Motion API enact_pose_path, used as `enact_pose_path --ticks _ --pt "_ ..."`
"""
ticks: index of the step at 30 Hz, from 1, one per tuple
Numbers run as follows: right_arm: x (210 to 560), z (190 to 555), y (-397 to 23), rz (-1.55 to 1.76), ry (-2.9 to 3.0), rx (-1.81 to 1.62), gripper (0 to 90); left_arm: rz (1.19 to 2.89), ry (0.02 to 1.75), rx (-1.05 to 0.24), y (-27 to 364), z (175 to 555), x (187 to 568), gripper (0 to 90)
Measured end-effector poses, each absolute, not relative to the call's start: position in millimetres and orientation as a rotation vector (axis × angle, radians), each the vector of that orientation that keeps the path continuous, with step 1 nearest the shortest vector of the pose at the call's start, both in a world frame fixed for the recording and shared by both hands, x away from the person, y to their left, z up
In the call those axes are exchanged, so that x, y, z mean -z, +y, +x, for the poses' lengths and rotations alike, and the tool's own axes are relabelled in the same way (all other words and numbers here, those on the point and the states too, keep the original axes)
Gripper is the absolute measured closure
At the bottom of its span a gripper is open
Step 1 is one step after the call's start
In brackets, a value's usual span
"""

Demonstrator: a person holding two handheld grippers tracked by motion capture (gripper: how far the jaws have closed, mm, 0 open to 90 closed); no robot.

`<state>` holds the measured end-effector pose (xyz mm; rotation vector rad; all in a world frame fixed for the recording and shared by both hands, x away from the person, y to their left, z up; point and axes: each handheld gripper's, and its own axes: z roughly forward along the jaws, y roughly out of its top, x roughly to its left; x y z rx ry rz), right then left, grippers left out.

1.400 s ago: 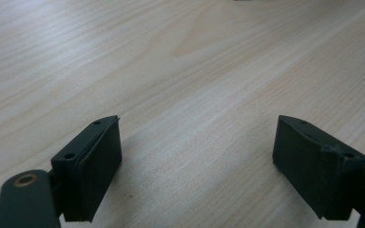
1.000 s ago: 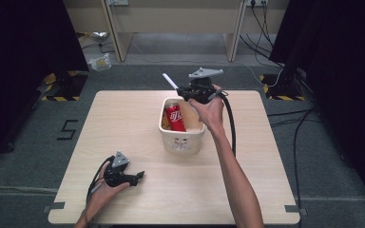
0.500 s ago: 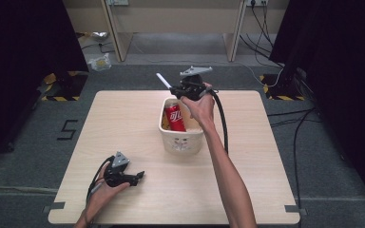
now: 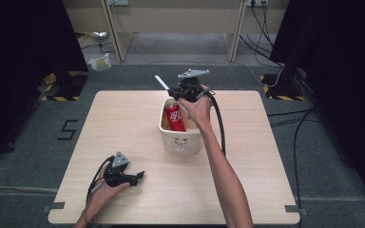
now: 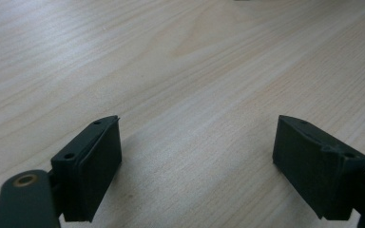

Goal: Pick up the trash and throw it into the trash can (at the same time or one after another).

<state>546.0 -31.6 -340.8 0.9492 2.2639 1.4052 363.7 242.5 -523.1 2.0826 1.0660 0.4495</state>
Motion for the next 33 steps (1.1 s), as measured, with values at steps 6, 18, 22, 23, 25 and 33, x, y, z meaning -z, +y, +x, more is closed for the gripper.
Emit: enact_pose_path --ticks 6,18,22,23,25,33 --pt "351 548 -29 0.965 2.285 -1.386 79.2 2.088 1.063 -0.45 243 364 523 15.7" --pt "365 548 -33 1.004 2.334 -1.327 79.0 2.087 1.065 -0.449 243 364 523 15.7" --pt "367 547 -37 1.036 2.332 -1.306 75.1 2.085 1.064 -0.45 243 364 523 15.7" --pt "368 547 -39 1.049 2.324 -1.309 70.2 2.085 1.064 -0.45 243 364 523 15.7" --pt "368 546 -40 1.057 2.324 -1.301 63.2 2.085 1.064 -0.45 243 364 523 15.6" --pt "362 543 -50 1.091 2.28 -1.325 50.1 2.085 1.064 -0.45 243 364 523 15.7"
